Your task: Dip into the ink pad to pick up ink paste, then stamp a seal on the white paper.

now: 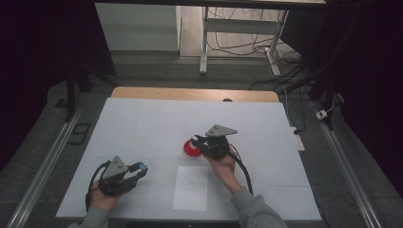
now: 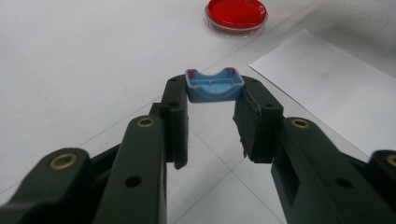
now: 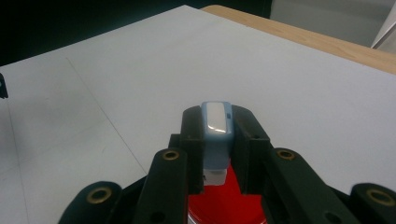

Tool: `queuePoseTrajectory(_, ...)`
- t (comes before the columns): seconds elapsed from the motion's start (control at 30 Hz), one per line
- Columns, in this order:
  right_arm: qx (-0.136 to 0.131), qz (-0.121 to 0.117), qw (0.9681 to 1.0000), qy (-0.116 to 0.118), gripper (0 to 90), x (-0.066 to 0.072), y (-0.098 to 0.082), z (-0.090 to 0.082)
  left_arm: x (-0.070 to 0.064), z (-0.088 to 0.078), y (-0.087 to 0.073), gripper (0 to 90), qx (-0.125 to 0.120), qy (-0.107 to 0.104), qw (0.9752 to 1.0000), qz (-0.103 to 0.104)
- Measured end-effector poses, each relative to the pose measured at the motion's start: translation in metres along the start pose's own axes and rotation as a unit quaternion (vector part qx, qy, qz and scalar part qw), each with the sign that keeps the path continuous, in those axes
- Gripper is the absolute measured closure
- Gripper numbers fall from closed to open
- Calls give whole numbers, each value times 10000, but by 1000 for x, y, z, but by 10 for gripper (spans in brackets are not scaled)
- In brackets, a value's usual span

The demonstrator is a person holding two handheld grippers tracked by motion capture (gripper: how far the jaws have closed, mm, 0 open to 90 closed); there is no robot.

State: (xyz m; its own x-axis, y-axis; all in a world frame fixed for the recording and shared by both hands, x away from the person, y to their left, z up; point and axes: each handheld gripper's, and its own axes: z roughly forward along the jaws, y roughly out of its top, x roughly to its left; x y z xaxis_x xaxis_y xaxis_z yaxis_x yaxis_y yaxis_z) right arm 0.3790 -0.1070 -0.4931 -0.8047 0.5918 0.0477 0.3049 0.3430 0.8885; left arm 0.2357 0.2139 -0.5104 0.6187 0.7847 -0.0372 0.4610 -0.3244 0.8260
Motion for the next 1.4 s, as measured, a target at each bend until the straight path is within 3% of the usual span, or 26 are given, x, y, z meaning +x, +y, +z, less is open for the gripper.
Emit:
queuePoseTrajectory(0.93,-213,51,9996,178,752,0,5,-23,1,0,0,658,-2,14,10000,-18)
queuePoseTrajectory(1.4,-185,40,9996,200,752,1,2,-35,1,-1,0,659,-11,22,10000,-16)
